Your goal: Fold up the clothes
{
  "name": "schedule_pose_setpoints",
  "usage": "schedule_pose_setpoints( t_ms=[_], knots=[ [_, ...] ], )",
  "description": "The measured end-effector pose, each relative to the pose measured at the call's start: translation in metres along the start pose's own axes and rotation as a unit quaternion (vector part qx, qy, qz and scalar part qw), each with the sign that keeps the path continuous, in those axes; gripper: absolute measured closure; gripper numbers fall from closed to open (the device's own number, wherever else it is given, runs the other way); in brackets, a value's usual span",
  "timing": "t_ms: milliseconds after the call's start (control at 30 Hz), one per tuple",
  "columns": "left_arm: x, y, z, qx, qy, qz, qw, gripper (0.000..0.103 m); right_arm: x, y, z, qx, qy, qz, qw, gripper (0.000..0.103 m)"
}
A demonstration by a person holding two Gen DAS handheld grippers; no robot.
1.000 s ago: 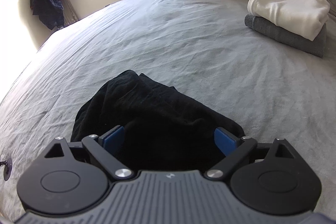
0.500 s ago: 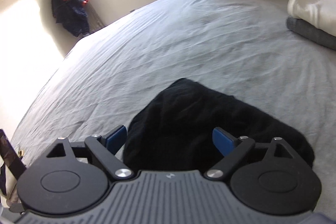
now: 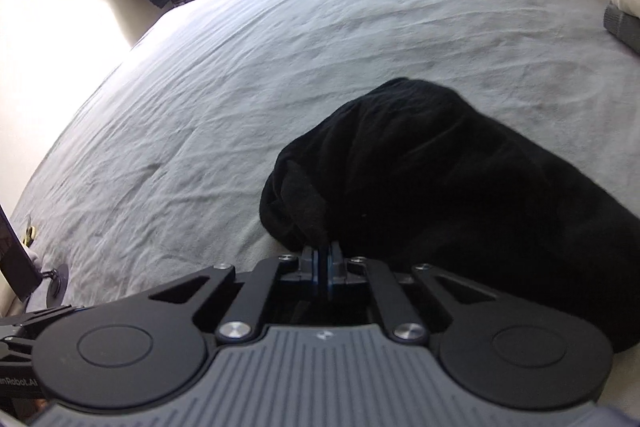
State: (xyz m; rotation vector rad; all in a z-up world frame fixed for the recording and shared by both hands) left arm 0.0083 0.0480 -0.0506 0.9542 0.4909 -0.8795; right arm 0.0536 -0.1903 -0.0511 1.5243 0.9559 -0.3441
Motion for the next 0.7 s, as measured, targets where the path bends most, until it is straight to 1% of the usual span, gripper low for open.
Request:
schedule_pose_setpoints(
  t_ms=[167,300,367,467,600,700],
  knots=[
    [0.016,-0.002,0.009,-0.006,0.001,-0.011,0.9999,0.028,-0.039,0.002,0.018,0.006,-0.017,0.04,0.999,0.099],
    [0.031,-0.003,0.022,-0.015,-0.008,-0.019,0.9997,0.028,-0.07,-0.009,0.041,0.018,-0.044,0.06,0.997,0.099],
    [0.042,-0.005,0.031,-0.021,-0.014,-0.023,0.9994,0.03,-0.083,-0.017,0.055,0.025,-0.058,0.063,0.996,0.099],
    [0.057,-0.007,0.044,-0.027,-0.022,-0.032,0.9989,0.03,-0.096,-0.032,0.079,0.037,-0.083,0.054,0.994,0.099],
    [0.067,-0.009,0.058,-0.019,-0.029,-0.026,0.9991,0.031,-0.113,-0.052,0.111,0.053,-0.117,0.042,0.991,0.099],
    [0.072,-0.01,0.067,-0.015,-0.046,-0.029,0.9984,0.034,-0.123,-0.067,0.133,0.062,-0.144,0.026,0.987,0.099]
  ],
)
Point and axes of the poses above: each gripper's, at about its wrist camera, not at the fingertips, and x roughly the way its jaws point, z to its right, y to its top, the point moved 3 cm from there along x, roughly the way its jaws point, and after that the axes turned 14 degrees about -x, right-handed, at the moved point
